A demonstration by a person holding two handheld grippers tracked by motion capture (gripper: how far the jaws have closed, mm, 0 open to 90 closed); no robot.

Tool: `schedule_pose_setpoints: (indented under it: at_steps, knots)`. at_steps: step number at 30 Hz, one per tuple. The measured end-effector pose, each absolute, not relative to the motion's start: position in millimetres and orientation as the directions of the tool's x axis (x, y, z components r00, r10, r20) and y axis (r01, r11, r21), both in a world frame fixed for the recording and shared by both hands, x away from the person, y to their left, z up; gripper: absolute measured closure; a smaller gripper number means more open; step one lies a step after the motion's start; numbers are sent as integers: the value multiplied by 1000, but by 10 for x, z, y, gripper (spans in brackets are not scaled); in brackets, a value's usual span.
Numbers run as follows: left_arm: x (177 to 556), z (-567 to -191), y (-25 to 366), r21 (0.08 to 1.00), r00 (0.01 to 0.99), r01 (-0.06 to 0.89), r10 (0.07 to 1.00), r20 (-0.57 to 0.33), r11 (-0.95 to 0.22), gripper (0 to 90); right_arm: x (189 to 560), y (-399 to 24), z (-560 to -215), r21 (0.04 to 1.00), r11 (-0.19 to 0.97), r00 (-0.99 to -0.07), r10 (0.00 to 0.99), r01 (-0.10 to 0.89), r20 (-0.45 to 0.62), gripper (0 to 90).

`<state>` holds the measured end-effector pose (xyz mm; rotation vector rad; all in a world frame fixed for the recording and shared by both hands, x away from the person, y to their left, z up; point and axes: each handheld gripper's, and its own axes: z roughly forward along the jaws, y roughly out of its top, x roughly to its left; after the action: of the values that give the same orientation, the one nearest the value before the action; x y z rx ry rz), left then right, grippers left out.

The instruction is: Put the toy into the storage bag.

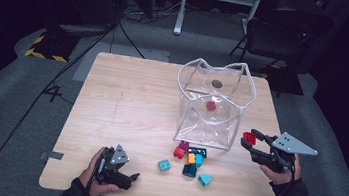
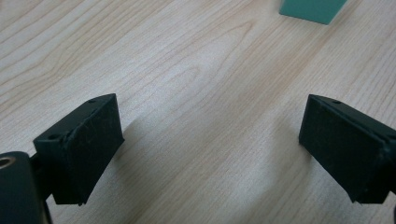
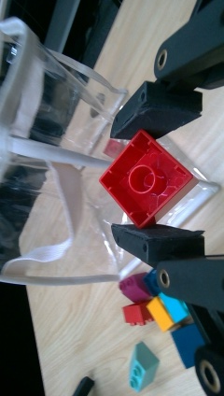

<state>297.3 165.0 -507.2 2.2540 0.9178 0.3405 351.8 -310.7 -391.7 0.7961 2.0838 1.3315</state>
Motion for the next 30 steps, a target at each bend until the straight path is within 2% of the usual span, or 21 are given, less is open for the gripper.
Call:
schedule_pose_setpoints:
  at_steps: [12, 30]
  knots:
    - [2974, -5072, 1650, 671, 719, 520, 695, -11, -528, 64, 3625, -3077, -3518, 941, 307, -665, 734, 144, -138, 477]
    - [2973, -5072, 1650, 672, 719, 521, 695, -12, -527, 64, 3725, -2934, -3205, 950, 296, -647, 744, 95, -167, 477]
